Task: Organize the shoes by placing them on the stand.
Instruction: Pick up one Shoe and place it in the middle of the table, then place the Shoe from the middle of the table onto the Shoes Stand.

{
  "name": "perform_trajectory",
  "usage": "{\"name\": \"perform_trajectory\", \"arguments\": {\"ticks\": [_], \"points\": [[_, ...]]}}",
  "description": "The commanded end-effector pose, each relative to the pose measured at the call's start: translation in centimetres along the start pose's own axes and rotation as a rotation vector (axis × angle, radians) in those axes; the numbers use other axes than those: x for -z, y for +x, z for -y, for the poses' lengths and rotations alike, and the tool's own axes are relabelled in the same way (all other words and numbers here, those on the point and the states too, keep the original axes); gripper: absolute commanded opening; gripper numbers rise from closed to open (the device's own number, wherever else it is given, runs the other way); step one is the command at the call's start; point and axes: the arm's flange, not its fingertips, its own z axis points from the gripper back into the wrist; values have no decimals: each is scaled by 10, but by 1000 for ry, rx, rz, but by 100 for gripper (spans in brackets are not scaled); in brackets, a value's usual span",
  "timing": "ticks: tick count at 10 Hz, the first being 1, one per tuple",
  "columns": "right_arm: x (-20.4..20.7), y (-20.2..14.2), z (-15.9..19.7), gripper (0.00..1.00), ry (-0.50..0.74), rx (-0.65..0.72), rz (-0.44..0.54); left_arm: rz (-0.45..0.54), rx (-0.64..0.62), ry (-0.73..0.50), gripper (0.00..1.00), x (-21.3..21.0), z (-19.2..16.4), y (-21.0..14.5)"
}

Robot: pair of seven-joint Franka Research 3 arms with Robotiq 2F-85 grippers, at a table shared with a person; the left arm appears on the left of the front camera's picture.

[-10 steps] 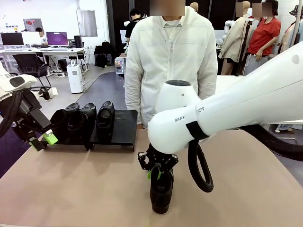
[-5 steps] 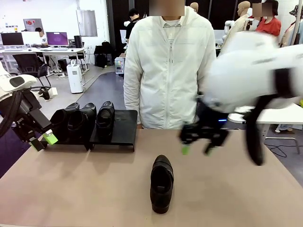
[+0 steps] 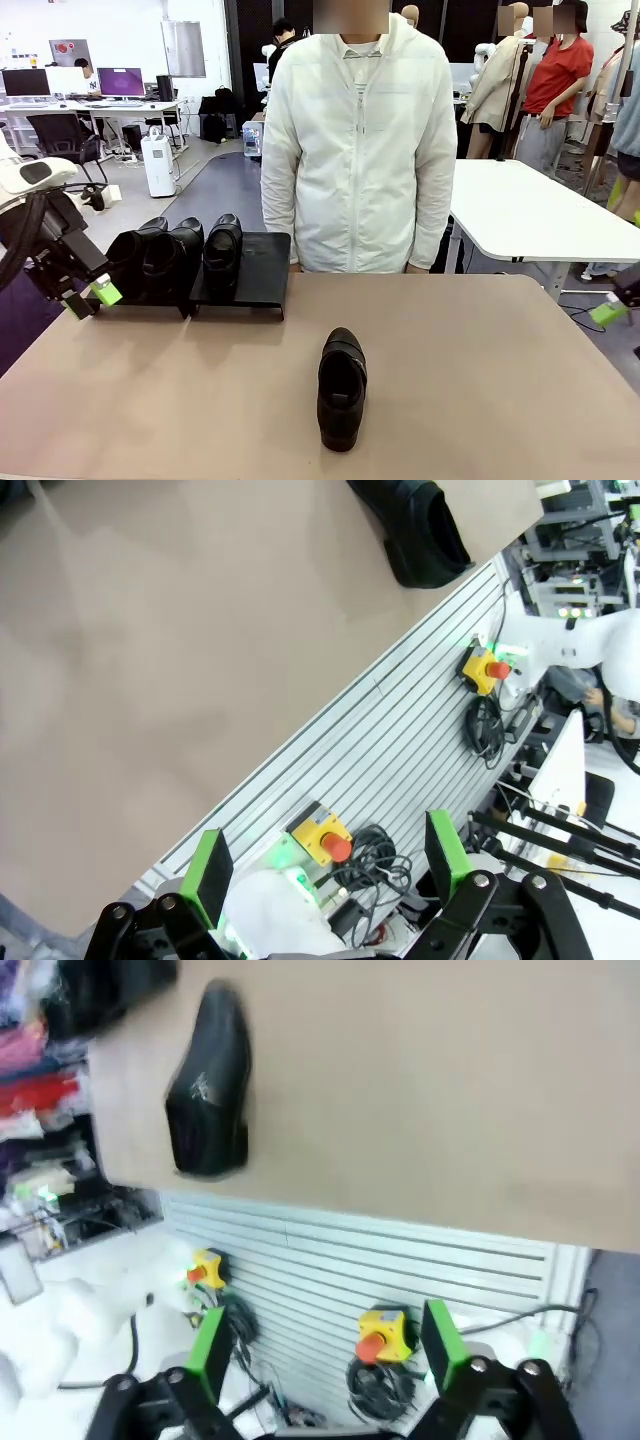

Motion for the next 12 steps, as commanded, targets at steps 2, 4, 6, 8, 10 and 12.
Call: {"name": "perform_trajectory", "arguments": {"ticks": [2, 4, 6, 8, 10, 12], "points": [[10, -6, -28, 100, -42, -102, -44, 5, 17, -23, 100, 0, 0, 0], [10, -6, -28, 100, -42, -102, -44, 5, 17, -23, 100, 0, 0, 0], [10, -6, -28, 100, -42, -102, -44, 5, 17, -23, 100, 0, 0, 0], [10, -6, -28, 100, -42, -102, -44, 5, 17, -23, 100, 0, 0, 0], [10, -6, -28, 100, -42, -102, -44, 5, 17, -23, 100, 0, 0, 0], [10, -6, -28, 100, -42, -102, -44, 5, 17, -23, 100, 0, 0, 0]]}}
